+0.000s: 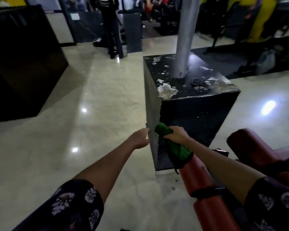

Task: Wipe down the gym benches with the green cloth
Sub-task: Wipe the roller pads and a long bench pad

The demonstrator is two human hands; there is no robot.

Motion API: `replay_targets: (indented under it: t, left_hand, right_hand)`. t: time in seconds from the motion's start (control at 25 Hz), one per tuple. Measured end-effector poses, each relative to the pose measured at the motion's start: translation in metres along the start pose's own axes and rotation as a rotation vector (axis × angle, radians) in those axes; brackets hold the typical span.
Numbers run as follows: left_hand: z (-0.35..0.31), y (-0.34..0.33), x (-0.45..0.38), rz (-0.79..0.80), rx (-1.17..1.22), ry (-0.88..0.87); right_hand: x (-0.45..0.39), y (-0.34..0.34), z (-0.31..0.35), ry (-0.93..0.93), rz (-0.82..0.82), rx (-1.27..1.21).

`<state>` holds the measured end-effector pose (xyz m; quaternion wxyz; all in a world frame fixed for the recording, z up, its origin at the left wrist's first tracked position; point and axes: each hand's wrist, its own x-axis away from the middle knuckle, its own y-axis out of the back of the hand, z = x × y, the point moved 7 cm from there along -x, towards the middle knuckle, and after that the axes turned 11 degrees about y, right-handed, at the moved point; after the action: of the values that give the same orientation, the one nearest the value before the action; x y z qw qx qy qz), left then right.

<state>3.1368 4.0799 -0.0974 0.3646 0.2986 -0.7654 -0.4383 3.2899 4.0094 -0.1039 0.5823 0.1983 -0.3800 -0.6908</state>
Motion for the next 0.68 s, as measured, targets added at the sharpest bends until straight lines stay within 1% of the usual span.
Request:
replay_targets:
  t: [0.12, 0.28, 0.4, 0.56, 0.6, 0.68]
  left_hand:
    - [-0.02, -0.006, -0.046, 0.076, -0.073, -0.104]
    - [-0.056, -0.014, -0.114, 0.177, -0.154, -0.305]
    - [-0.08, -0.023, -0.141, 0.249, -0.202, -0.451]
    - [-0.101, -0.048, -0.166, 0.356, -0.272, -0.598]
    - [-0.107, -0.059, -0.167, 0.384, -0.288, -0.639]
    - [-0.115, -0.087, -0.158, 0.464, -0.326, -0.728]
  right_hand:
    - [-0.014, 0.01, -0.029, -0.124, -0.03, -0.012]
    - [-0.018, 0.036, -0.074, -0.347, -0.181, -0.012]
    - [0.0, 0.044, -0.098, -0.49, -0.273, -0.027]
    - [0.038, 0.02, -0.116, -0.696, -0.392, -0.112]
    - [0.051, 0.008, -0.122, -0.748, -0.406, -0.133]
    - [0.078, -0.019, -0.133, -0.856, -0.38, -0.177]
